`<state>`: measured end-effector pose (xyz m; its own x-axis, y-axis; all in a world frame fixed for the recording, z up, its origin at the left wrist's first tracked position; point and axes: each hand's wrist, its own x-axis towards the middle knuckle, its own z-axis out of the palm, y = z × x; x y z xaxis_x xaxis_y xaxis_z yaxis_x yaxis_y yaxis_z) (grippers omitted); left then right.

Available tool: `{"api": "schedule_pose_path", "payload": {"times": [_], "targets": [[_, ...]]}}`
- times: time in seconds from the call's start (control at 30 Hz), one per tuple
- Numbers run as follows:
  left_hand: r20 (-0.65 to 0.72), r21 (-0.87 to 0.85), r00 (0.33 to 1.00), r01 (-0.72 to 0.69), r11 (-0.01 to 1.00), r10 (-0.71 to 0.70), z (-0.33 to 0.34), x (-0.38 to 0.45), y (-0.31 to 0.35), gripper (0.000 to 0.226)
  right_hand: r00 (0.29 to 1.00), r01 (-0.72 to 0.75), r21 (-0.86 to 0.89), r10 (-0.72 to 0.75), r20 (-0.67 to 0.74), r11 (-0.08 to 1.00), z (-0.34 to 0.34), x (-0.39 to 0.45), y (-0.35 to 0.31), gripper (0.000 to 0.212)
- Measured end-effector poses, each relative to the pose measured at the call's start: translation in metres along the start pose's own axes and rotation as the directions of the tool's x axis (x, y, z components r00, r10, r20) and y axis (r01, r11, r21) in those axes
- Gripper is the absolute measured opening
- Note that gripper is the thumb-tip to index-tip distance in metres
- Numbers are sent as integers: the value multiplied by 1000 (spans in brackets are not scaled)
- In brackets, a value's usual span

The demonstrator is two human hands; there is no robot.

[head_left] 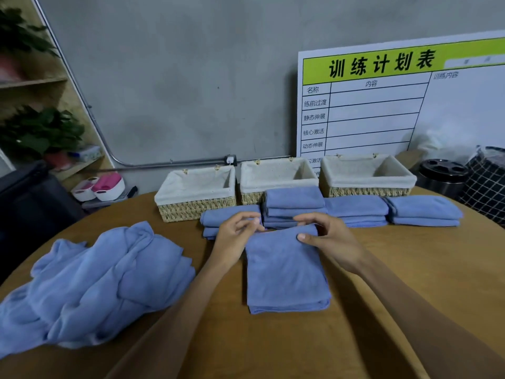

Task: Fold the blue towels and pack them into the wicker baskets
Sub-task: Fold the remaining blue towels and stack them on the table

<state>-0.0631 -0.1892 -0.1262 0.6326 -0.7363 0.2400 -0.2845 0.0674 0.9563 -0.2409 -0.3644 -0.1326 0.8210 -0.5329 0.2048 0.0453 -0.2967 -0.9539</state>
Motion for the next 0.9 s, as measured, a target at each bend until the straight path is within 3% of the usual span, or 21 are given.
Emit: {"api": "schedule_pose_path", "payload": {"times": [0.13, 0.4, 0.63, 0.77, 0.9], "targets": [[7, 8, 1000, -13, 1000, 13, 0, -18, 15, 13, 999, 38, -34, -38, 12, 999, -2, -34, -13, 37], [175, 209, 984, -64, 976, 27, 1, -57, 18, 16, 988, 55, -72, -43, 147, 996, 5, -88, -30, 36], [166, 407, 984, -128, 904, 65, 8, -74, 13, 24, 995, 24, -51, -28, -94, 998, 24, -92, -23, 13], [268, 603, 963, -196, 774, 35, 4, -73, 13, 33, 993, 16, -262, -46, -110, 965, 28, -83, -19, 14], [299, 641, 936, -55, 765, -184, -2, -72, 2, 57, 999, -34, -490, 39, 1, 871, 21, -81, 1, 25]]}}
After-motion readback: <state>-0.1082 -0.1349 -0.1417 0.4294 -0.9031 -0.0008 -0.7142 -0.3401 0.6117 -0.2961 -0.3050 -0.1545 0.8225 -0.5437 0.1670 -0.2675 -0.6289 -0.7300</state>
